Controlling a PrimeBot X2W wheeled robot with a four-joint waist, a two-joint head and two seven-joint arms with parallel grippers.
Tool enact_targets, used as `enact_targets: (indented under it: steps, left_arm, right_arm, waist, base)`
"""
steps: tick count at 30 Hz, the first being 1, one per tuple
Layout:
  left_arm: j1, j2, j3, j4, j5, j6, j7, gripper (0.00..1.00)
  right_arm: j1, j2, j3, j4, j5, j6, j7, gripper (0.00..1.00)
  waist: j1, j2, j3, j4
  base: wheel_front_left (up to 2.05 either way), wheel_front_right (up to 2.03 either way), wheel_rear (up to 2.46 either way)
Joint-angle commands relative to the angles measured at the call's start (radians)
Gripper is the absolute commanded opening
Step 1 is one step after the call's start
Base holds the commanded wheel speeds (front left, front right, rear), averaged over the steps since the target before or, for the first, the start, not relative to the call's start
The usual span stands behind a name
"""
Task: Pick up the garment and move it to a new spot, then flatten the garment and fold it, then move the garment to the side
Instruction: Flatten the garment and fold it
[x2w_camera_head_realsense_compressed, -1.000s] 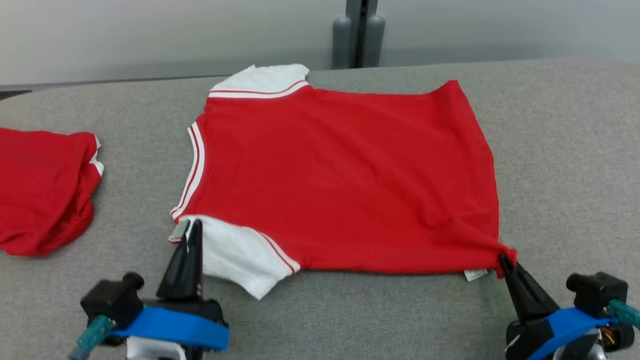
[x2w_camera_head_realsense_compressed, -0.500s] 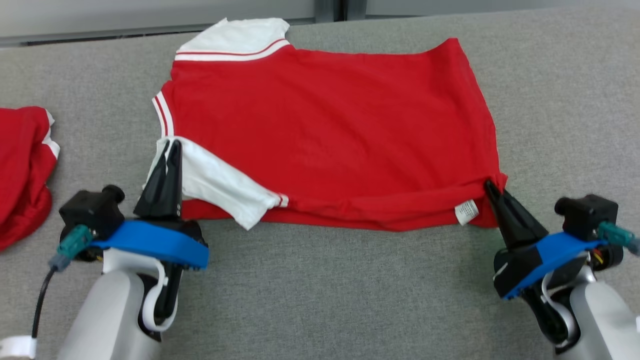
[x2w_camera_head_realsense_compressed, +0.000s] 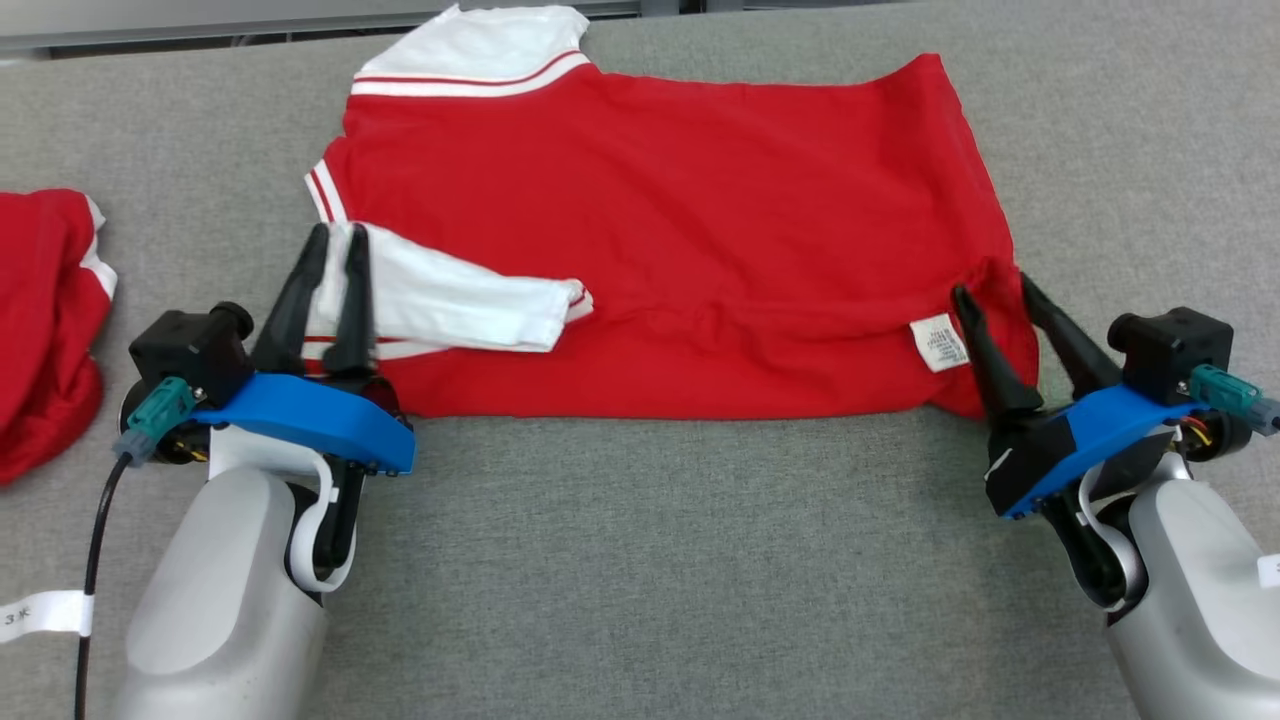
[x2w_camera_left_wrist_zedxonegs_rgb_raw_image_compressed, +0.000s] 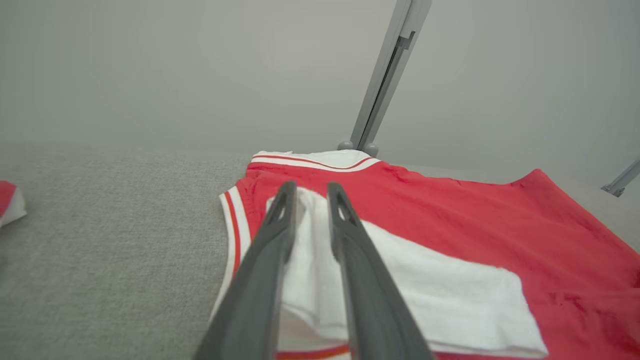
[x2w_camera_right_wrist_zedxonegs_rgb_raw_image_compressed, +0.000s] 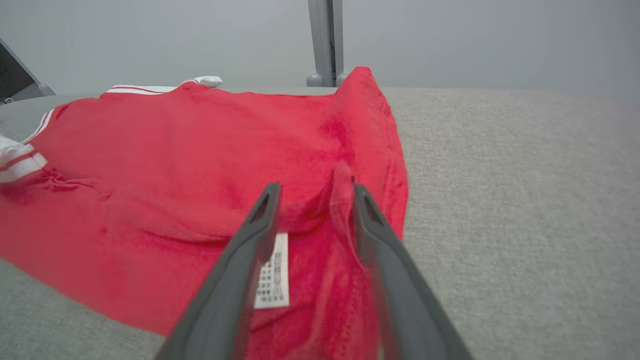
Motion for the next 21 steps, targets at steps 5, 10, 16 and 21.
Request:
enact_targets:
  steps: [5, 10, 16, 21]
  left_arm:
    - [0.028, 0.003, 0.016, 0.036, 0.007, 0.001, -0.041, 1.00]
    - [0.092, 0.014, 0.028, 0.024, 0.011, 0.013, -0.051, 1.00]
    - [0.162, 0.026, 0.017, 0.030, 0.016, 0.024, -0.044, 1.00]
    - [0.174, 0.037, 0.010, 0.063, 0.012, 0.021, -0.027, 1.00]
  right_arm:
    - [0.066, -0.020, -0.022, 0.013, -0.037, 0.000, -0.065, 1.00]
    - [0.143, -0.012, -0.039, -0.016, -0.062, 0.000, -0.058, 1.00]
    - [0.177, 0.008, -0.058, -0.021, -0.087, 0.000, -0.041, 1.00]
    - [0.148, 0.022, -0.066, 0.023, -0.116, 0.000, -0.033, 1.00]
  waist:
    - [-0.0001, 0.0000, -0.037, 0.009]
    - [-0.0001, 0.0000, -0.053, 0.012]
    - [-0.0001, 0.0000, -0.053, 0.012]
    - [-0.0001, 0.0000, -0.043, 0.009]
  base:
    - [0.00, 0.00, 0.00]
    - [0.00, 0.00, 0.00]
    - [0.00, 0.00, 0.00]
    - [0.00, 0.00, 0.00]
